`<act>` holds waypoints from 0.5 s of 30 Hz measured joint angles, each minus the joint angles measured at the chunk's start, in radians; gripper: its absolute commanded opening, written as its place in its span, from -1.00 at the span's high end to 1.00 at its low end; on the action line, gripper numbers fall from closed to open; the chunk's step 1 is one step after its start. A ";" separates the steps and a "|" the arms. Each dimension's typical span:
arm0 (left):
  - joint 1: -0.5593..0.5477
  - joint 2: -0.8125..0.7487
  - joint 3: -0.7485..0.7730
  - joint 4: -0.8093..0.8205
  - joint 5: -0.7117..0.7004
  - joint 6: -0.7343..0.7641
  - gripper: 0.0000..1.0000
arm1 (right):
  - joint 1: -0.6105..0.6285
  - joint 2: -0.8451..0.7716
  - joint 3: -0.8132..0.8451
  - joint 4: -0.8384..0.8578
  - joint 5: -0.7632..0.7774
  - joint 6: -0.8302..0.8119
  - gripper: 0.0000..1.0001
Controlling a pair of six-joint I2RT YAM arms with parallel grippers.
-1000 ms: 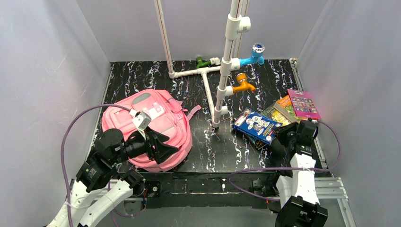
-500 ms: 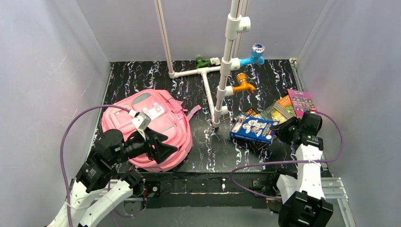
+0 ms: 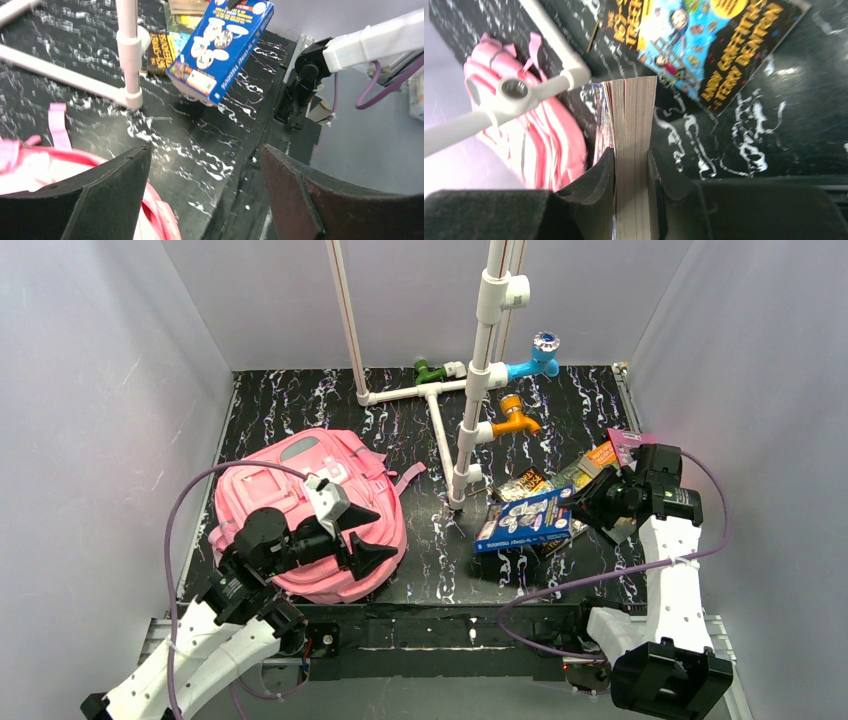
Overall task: Pack the student bag
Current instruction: Pick up the book from the center of the board.
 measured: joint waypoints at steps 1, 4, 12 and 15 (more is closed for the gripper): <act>-0.008 0.013 -0.006 0.027 0.005 0.021 -0.59 | 0.014 0.002 0.001 -0.012 -0.021 0.007 0.97; -0.065 0.098 -0.003 0.132 0.001 0.133 -0.61 | 0.058 0.006 0.008 -0.024 -0.075 0.025 0.97; -0.494 0.353 0.046 0.238 -0.257 0.478 -0.70 | 0.122 0.006 0.015 -0.022 -0.168 0.068 0.97; -0.619 0.474 0.079 0.267 -0.401 0.573 -0.72 | 0.128 0.001 0.015 -0.019 -0.183 0.074 0.97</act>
